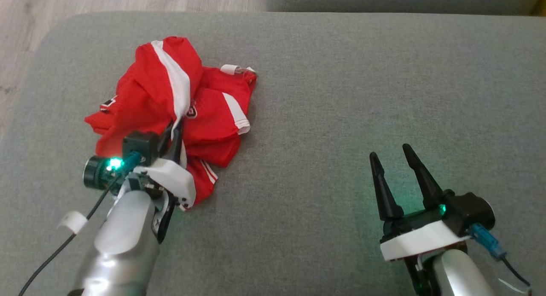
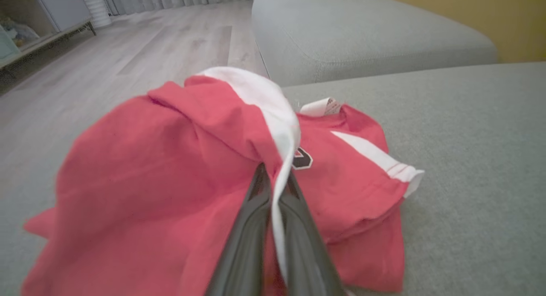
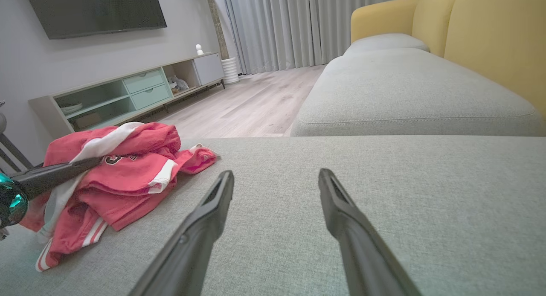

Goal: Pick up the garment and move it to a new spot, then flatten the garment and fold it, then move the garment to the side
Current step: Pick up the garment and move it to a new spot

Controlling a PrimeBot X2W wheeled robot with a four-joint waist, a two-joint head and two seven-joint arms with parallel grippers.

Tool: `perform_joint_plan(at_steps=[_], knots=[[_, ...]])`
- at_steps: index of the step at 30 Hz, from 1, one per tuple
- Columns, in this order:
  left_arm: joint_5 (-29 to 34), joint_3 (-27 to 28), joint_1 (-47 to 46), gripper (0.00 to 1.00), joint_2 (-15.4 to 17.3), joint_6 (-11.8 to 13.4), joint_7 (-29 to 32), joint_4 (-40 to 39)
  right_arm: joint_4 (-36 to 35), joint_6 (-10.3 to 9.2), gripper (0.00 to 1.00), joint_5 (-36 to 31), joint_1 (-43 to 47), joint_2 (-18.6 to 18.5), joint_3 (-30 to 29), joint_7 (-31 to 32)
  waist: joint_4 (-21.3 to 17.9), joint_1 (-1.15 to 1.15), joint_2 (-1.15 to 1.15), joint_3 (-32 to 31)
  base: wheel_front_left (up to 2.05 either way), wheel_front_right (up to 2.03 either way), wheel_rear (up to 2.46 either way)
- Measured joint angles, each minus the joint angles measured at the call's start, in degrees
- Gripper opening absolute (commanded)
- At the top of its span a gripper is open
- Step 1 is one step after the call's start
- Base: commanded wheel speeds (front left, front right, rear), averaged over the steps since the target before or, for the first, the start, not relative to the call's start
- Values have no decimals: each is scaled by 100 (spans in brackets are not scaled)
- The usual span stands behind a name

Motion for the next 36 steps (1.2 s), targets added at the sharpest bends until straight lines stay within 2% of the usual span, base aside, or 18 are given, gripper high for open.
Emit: perform_joint_plan(at_steps=[5,12,18,23,27,28,36], knots=[[-41,11,-127,0,3,-36,-500,-245,79,0,100,4,-19,1,-2,0,7,-1,0,-127,0,0,0],[-733,134,-364,0,-47,-257,-684,-1525,127,0,100,107,0,1,20,0,-49,-1,0,-471,0,0,0],[-1313,13,-469,0,-13,-304,-4,-2783,141,0,100,252,55,1,101,0,-325,-2,0,-694,0,0,0],[-1638,-89,-593,0,94,-308,597,-3388,133,0,100,402,53,1,160,0,-684,-2,0,-760,0,0,0],[-1664,-303,-675,0,148,-309,921,-3623,107,0,100,521,41,0,245,0,-1032,-1,0,-750,0,0,0],[-1663,-413,-672,0,133,-305,1033,-3651,69,0,100,595,31,0,289,0,-1230,-1,0,-729,0,0,0],[-1596,-715,-673,0,76,-242,1333,-3484,-134,0,100,817,-84,-2,435,0,-2027,-1,0,-582,0,0,0]])
